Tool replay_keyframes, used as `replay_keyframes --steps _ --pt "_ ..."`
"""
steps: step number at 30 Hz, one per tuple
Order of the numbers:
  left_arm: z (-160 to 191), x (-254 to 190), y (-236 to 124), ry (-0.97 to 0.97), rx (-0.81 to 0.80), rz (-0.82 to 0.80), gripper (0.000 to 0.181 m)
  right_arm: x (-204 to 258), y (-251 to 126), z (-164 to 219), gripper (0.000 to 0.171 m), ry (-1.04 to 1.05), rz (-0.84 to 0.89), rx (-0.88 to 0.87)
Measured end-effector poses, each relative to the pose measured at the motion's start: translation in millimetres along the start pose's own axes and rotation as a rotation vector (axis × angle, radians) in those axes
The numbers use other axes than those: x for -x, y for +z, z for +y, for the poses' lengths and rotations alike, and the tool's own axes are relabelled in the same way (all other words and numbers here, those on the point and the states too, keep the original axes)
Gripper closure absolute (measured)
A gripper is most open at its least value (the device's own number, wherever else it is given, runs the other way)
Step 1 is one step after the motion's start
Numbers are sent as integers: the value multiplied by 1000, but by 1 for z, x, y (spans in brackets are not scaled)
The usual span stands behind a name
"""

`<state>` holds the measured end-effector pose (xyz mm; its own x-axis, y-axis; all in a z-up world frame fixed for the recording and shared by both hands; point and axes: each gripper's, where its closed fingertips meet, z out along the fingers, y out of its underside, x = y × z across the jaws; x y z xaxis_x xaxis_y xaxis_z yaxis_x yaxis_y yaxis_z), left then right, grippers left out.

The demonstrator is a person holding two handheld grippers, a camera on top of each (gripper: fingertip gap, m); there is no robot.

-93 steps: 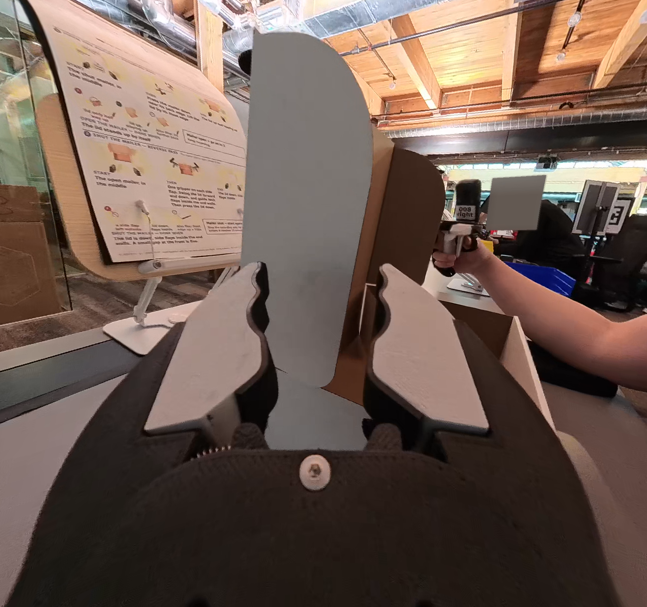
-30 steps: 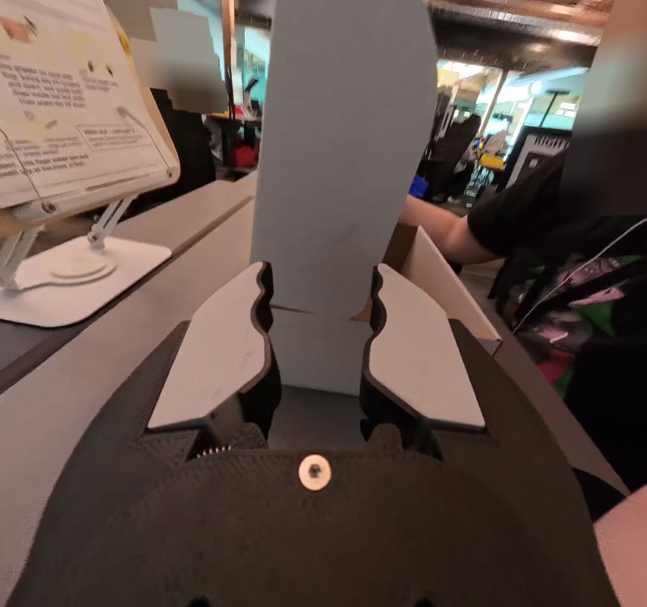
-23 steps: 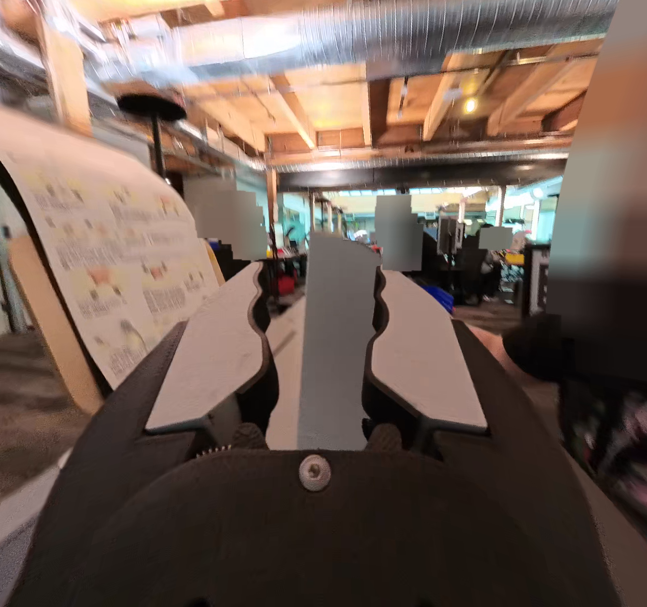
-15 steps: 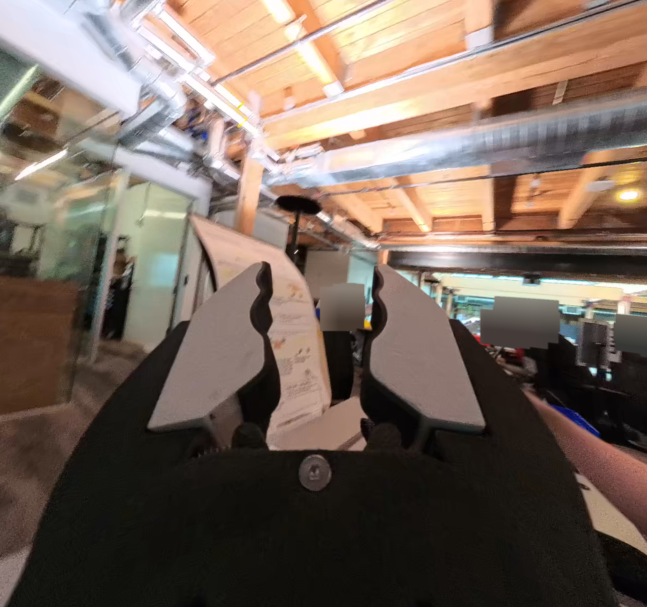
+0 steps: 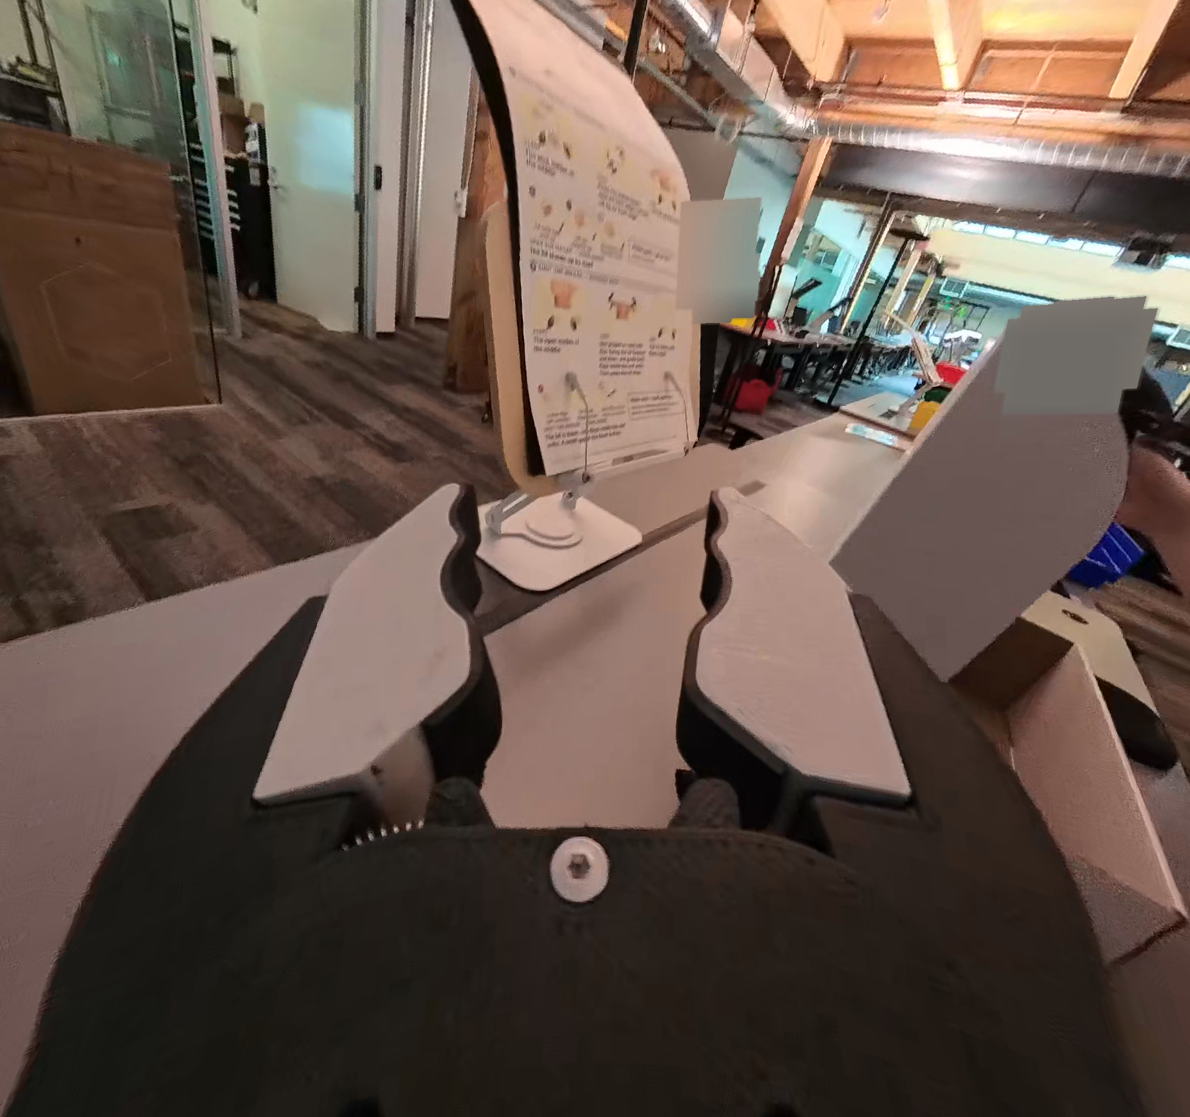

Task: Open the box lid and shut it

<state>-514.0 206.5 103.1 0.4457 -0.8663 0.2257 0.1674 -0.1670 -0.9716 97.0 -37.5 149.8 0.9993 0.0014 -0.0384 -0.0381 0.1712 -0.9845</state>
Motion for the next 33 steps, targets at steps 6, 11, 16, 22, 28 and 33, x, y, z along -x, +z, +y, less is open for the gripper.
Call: replay_keyframes --steps 6,11,16,22,28,33 --pt "35 12 -10 -2 153 -25 114 -49 -21 26 122 -136 271 76" --pt "59 30 -17 -29 263 -95 115 -91 -56 44 122 -426 577 82" --pt "64 27 -12 -37 286 -55 116 -129 -119 54 126 -599 998 63" --pt "69 22 -2 -3 353 -54 116 -146 -146 111 127 -774 1049 275" --pt "78 23 2 7 411 -66 116 -157 -166 144 127 -786 1098 368" --pt "79 21 6 0 426 -48 116 -160 -171 150 127 -765 1112 371"
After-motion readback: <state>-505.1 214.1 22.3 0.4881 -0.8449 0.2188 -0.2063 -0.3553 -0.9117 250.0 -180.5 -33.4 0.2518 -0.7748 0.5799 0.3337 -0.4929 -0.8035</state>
